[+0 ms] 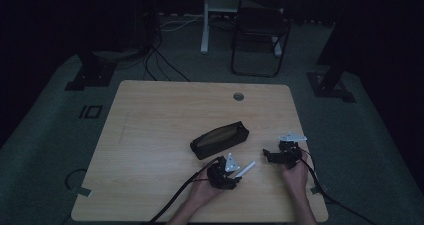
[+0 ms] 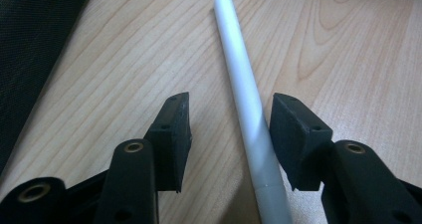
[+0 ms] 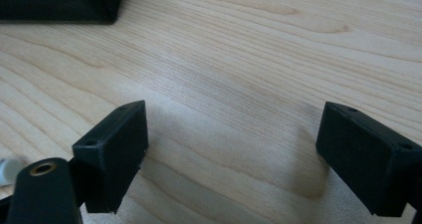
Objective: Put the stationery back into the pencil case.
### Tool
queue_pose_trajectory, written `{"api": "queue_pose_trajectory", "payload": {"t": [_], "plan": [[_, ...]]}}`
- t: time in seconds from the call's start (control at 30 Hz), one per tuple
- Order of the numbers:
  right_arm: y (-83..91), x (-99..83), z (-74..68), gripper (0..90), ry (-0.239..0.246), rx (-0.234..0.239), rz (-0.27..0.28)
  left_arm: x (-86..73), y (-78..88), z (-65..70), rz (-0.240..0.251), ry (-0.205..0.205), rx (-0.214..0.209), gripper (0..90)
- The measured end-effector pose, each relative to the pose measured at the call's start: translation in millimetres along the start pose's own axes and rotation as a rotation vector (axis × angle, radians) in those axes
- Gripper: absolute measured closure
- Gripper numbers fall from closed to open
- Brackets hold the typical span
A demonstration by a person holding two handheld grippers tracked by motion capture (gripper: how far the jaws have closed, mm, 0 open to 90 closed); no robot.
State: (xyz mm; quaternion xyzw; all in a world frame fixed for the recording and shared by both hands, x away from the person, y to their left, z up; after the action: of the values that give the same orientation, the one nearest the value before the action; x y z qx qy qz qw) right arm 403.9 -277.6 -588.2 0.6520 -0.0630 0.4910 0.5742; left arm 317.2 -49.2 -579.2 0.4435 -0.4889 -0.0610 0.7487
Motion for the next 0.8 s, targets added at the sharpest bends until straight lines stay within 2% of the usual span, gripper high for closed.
{"api": "queue_pose_trajectory", "payload": {"t": [0.4, 0.8], "plan": [[-0.8, 0.6, 0.8, 13.0, 0.008, 0.007, 0.001, -1.4, 3.6, -0.4, -0.013, -0.014, -0.016, 73.6], [-1.1, 0.9, 1.0, 13.0, 0.009, 0.01, 0.002, -3.4, 6.0, -3.8, -0.013, -0.021, -0.027, 78.1]]}}
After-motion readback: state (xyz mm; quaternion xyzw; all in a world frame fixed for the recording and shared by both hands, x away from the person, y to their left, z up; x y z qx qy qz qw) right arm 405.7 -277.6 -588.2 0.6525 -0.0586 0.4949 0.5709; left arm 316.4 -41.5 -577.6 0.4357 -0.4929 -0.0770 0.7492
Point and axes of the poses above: each handheld gripper's, and its own axes: y roughly backward along the jaws, x roughly out of its top, z roughly to its right, the point moved 5 cm from there along -y, roughly forward along the jaws, and after that the axes turned 12 degrees about y, right-handed, at the moved point
